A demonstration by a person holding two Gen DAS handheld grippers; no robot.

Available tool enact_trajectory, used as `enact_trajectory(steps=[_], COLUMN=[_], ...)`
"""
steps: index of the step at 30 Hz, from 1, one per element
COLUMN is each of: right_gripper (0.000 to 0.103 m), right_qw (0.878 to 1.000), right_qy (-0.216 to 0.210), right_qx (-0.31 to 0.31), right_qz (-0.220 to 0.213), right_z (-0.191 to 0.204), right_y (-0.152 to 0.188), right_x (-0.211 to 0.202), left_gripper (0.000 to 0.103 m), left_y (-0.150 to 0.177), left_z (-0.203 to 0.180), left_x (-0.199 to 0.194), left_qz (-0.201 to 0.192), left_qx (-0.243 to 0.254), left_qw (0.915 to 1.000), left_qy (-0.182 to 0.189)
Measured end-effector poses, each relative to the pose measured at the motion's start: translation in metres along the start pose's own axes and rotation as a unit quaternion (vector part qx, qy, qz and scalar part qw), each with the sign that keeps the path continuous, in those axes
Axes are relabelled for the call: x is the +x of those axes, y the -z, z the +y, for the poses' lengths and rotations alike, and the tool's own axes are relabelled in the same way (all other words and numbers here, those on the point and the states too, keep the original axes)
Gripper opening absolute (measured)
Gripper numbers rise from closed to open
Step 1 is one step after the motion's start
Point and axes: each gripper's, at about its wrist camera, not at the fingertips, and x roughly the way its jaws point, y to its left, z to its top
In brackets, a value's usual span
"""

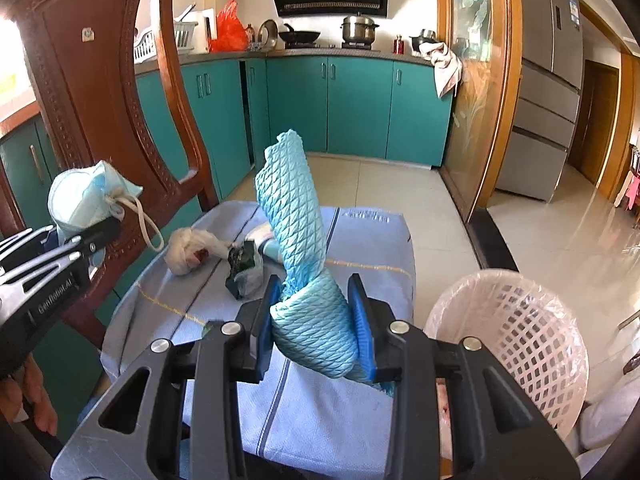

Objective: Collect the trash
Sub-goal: 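Carry the face mask and blue glove over the basket with both grippers, then open both grippers to drop the mask and glove into the basket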

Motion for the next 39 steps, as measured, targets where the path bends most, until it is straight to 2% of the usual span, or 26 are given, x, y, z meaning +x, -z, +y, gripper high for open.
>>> enact_trajectory(steps=[10, 13, 17, 22, 26, 28, 32, 39], right_gripper=[0.034, 0.034, 0.034, 0.034, 0.034, 0.034, 0.034, 0.034], right_qw=[1.000, 0.999, 0.998, 0.992, 0.985, 0.981, 0.977, 0.972], right_qy=[0.007, 0.013, 0.041, 0.092, 0.129, 0.141, 0.163, 0.179], right_qx=[0.016, 0.027, 0.048, 0.080, 0.112, 0.126, 0.135, 0.149], right_qz=[0.015, 0.011, 0.005, 0.014, 0.035, 0.043, 0.041, 0.035], right_z=[-0.018, -0.031, -0.065, -0.120, -0.162, -0.177, -0.195, -0.213], right_y=[0.012, 0.013, 0.016, 0.035, 0.059, 0.069, 0.075, 0.073], right_x=[0.009, 0.006, -0.005, -0.017, -0.019, -0.023, -0.035, -0.043], left_gripper=[0.028, 0.028, 0.028, 0.028, 0.028, 0.028, 0.028, 0.029], left_y=[0.007, 0.006, 0.000, 0.002, 0.010, 0.012, 0.007, 0.004], left_z=[-0.021, -0.031, -0.055, -0.104, -0.154, -0.174, -0.202, -0.247], left_x=[0.015, 0.020, 0.025, 0.036, 0.046, 0.042, 0.039, 0.050], left_qz=[0.021, 0.028, 0.030, 0.048, 0.084, 0.089, 0.075, 0.083], left_qx=[0.016, 0.021, 0.037, 0.058, 0.073, 0.075, 0.095, 0.119], left_qw=[0.9996, 0.9990, 0.9970, 0.9892, 0.9750, 0.9689, 0.9638, 0.9571], left_qy=[0.012, 0.026, 0.060, 0.126, 0.192, 0.219, 0.237, 0.251])
